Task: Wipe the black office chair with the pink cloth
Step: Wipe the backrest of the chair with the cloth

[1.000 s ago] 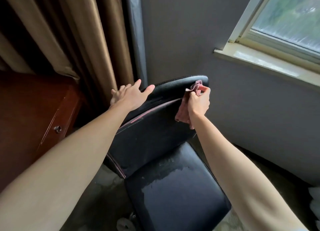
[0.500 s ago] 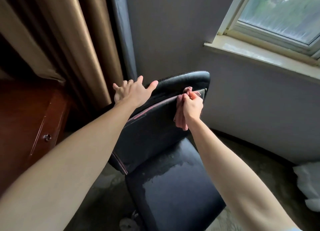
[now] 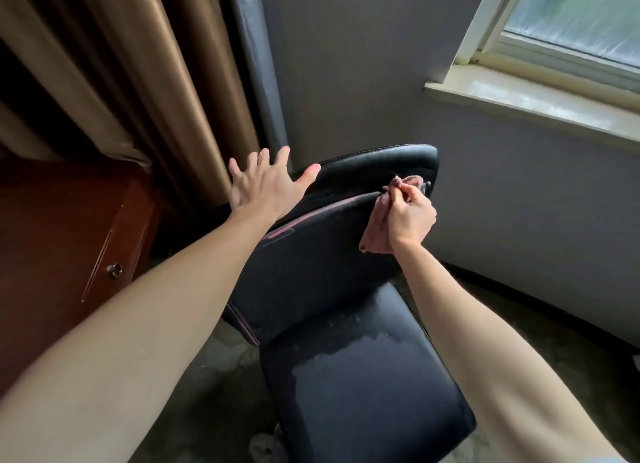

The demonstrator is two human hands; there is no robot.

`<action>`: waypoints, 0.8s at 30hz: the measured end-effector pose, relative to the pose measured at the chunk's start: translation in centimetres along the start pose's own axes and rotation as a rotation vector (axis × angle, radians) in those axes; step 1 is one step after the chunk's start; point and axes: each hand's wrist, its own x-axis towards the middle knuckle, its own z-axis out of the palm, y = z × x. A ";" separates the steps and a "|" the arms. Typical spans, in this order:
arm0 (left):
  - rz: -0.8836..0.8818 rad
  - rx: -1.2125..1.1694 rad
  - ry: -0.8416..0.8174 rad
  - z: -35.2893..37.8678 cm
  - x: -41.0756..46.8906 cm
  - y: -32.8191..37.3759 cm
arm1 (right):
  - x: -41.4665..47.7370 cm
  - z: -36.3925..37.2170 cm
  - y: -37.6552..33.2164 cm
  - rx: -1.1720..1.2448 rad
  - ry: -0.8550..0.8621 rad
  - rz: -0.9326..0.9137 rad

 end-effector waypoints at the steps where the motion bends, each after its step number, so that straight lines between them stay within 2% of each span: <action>1: -0.005 0.006 0.002 0.0 0.0 0.1 | 0.7 -0.4 0.2 -0.009 0.013 0.025; 6: -0.016 0.029 0.031 0.2 0.1 0.1 | 1.0 -0.3 1.4 -0.100 -0.097 -0.067; 11: -0.021 0.021 0.027 0.3 0.3 0.3 | -1.2 0.6 0.3 0.045 -0.097 -0.061; 17: -0.037 -0.002 0.020 0.4 0.5 -0.3 | -5.2 3.8 -0.5 0.184 -0.218 -0.086; 20: -0.023 -0.006 0.021 0.5 0.5 -0.1 | -3.9 3.5 0.1 0.148 -0.204 -0.133; 24: -0.023 -0.012 0.009 0.4 0.7 -0.2 | -1.0 2.2 0.2 0.159 -0.110 -0.063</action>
